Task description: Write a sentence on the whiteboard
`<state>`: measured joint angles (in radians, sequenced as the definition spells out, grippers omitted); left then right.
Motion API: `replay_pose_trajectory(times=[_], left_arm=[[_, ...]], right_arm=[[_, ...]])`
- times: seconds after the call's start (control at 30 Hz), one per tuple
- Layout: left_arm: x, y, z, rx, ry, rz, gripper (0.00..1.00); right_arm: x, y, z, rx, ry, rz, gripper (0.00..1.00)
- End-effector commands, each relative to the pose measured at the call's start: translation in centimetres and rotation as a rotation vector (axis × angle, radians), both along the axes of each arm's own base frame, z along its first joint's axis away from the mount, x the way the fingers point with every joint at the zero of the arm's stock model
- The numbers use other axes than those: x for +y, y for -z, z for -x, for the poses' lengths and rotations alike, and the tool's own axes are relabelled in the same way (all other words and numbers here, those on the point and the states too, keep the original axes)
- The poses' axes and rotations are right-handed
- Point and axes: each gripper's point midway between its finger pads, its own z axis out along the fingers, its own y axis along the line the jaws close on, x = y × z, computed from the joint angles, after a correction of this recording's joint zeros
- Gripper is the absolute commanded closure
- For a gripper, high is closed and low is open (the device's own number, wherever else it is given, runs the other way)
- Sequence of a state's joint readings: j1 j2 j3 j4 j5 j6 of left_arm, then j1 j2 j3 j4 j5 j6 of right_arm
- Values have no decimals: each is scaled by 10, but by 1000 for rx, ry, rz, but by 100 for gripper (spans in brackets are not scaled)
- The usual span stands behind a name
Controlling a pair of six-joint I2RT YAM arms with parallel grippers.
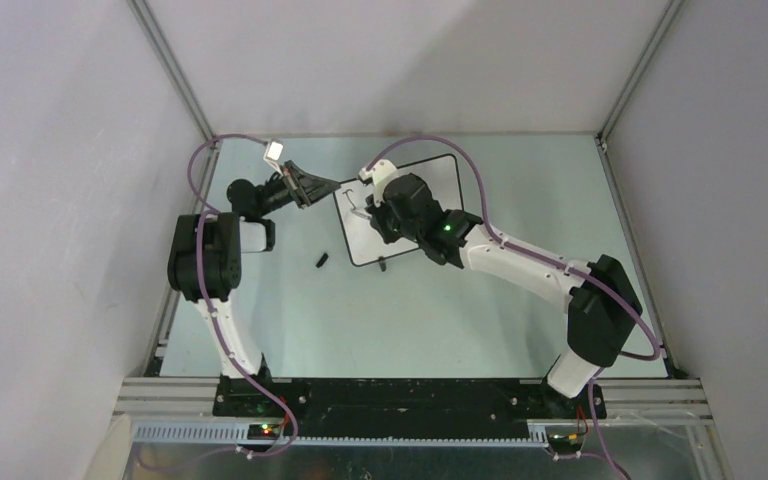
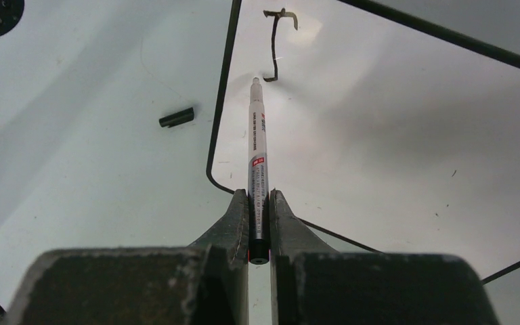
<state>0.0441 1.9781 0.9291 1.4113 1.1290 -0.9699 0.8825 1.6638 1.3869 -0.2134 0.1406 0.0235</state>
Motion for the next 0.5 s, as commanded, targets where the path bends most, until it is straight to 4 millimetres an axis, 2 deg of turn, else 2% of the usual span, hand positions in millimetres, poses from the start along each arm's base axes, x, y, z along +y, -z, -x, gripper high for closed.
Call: replay_pose_trajectory(times=[0.0, 0.47], left_arm=[[2, -10, -1, -66, -1, 4, 100], [3, -9, -2, -54, 0, 9, 100]], right_arm=[[6, -36, -3, -97, -6, -82, 100], [15, -32, -5, -81, -19, -66, 100]])
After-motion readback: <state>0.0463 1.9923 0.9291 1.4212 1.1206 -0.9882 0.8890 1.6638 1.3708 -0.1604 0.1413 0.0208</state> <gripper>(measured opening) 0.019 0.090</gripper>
